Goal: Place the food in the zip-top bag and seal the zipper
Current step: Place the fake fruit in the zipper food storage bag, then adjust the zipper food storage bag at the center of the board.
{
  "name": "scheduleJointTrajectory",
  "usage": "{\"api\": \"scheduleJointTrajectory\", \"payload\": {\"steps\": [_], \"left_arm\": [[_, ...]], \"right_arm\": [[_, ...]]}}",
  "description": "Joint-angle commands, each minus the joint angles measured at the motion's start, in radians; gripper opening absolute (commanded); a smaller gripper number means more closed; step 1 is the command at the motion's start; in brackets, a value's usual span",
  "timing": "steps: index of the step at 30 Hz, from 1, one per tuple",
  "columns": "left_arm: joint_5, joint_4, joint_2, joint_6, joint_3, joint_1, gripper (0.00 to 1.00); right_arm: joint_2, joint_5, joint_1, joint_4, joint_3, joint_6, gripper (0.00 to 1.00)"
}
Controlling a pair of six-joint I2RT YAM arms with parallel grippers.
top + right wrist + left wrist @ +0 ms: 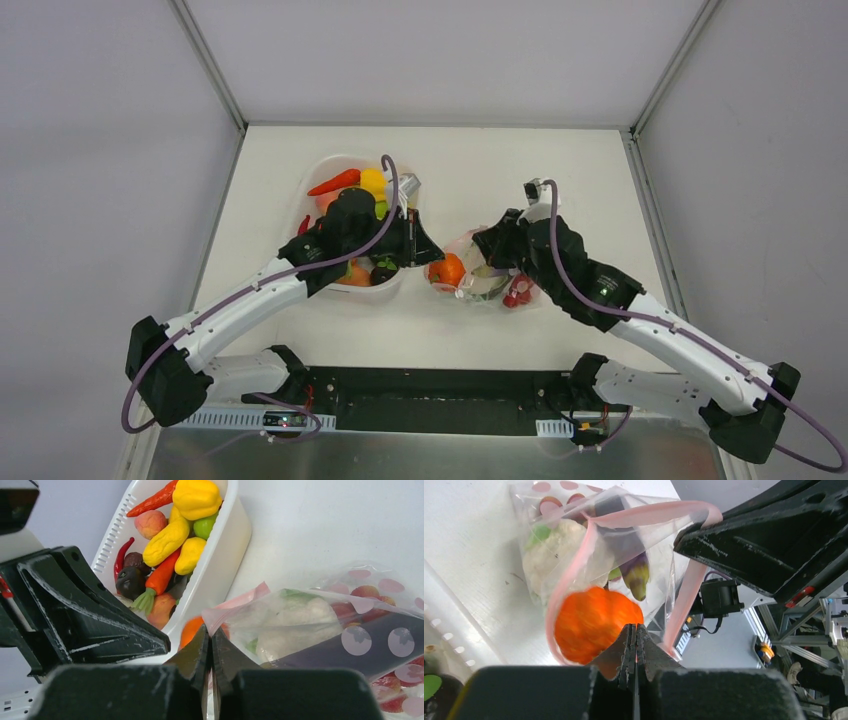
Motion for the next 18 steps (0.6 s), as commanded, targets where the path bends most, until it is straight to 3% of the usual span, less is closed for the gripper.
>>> {"api": "scheduleJointTrajectory", "payload": {"steps": [1, 7, 10, 18], "left_arm": [[0.061, -0.007, 0.004, 0.027, 0.009, -0.021, 0.0], [0.115, -0.064, 0.102, 0.078, 0.078, -0.064, 0.0], [0.054, -0.098, 0.104, 0.092, 0.098, -0.082, 0.04], [-0.204, -0.125, -0.052, 0.112, 0.056, -0.081, 0.55]], "right_arm": [[-0.038, 0.044, 0.0, 0.087, 0.03, 0.014, 0.04], [-0.046, 0.039, 0.001, 0.095, 0.03, 0.02, 0.04], [-0.054, 0.035, 0.0, 0.097, 0.033, 0.017, 0.04], [-0.086, 0.027, -0.001, 0.098, 0.014, 0.01, 0.04]]}}
